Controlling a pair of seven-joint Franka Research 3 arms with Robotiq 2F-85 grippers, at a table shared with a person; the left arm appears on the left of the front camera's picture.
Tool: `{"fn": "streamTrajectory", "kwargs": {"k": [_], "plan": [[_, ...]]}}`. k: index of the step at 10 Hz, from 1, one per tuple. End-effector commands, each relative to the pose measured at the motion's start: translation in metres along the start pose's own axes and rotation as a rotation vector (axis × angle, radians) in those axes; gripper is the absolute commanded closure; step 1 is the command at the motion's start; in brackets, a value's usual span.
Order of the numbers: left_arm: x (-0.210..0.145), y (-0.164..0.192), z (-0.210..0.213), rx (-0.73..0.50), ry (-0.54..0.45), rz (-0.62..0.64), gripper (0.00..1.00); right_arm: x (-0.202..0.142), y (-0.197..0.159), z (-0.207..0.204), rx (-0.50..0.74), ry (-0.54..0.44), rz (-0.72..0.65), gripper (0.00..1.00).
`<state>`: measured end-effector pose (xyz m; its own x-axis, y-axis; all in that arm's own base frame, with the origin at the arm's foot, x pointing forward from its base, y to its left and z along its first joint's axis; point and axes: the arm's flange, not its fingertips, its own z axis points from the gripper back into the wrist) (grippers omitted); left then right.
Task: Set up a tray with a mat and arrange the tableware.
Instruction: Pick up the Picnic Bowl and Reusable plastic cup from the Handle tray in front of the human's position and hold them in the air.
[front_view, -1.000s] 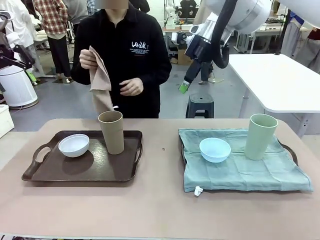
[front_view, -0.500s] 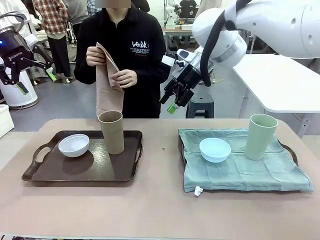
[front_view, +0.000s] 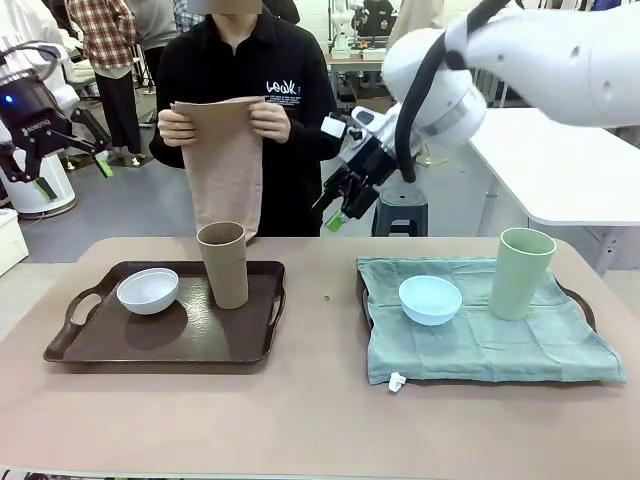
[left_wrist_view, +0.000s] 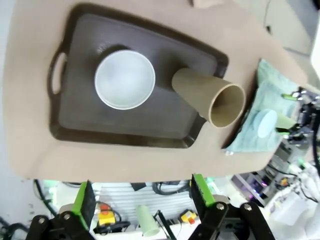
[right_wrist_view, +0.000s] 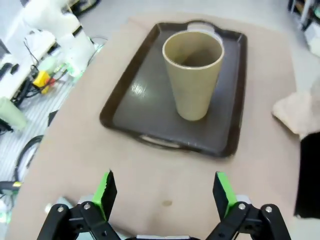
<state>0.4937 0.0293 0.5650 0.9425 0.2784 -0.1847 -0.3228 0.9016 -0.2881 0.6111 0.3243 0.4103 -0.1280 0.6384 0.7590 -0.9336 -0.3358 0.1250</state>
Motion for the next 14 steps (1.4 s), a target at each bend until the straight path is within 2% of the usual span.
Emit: {"fn": "streamTrajectory", "kwargs": {"k": [1,3,5,6,7,8,11,12,14], "plan": [[0.0,-0.005,-0.019,0.063,-0.02,0.036,0.0,-0.01,-0.016,-0.014,-0.01,-0.109,0.053,0.0],[0.009,-0.008,-0.046,0.109,-0.036,0.068,0.0,-0.014,-0.021,-0.036,-0.05,-0.158,0.001,0.0],[0.019,-0.015,-0.075,0.144,-0.098,0.07,0.0,-0.01,-0.023,-0.065,-0.044,-0.146,-0.028,0.0],[0.022,-0.019,-0.084,0.126,-0.097,0.064,0.0,-0.004,-0.021,-0.076,-0.013,-0.14,-0.004,0.0],[0.017,-0.01,-0.062,0.103,-0.048,0.045,0.0,0.004,-0.013,-0.076,0.04,-0.104,0.019,0.0],[0.017,-0.01,-0.062,0.103,-0.048,0.045,0.0,-0.01,-0.023,-0.067,-0.012,-0.137,-0.004,0.0],[0.021,-0.012,-0.071,0.103,-0.059,0.051,0.0,-0.003,-0.02,-0.077,0.005,-0.129,0.009,0.0],[0.024,-0.011,-0.077,0.148,-0.073,-0.001,0.0,-0.004,-0.029,-0.088,0.044,-0.141,0.016,0.0],[0.033,-0.003,-0.09,0.154,-0.122,-0.107,0.0,0.001,-0.039,-0.101,0.08,-0.161,0.031,0.0]]}}
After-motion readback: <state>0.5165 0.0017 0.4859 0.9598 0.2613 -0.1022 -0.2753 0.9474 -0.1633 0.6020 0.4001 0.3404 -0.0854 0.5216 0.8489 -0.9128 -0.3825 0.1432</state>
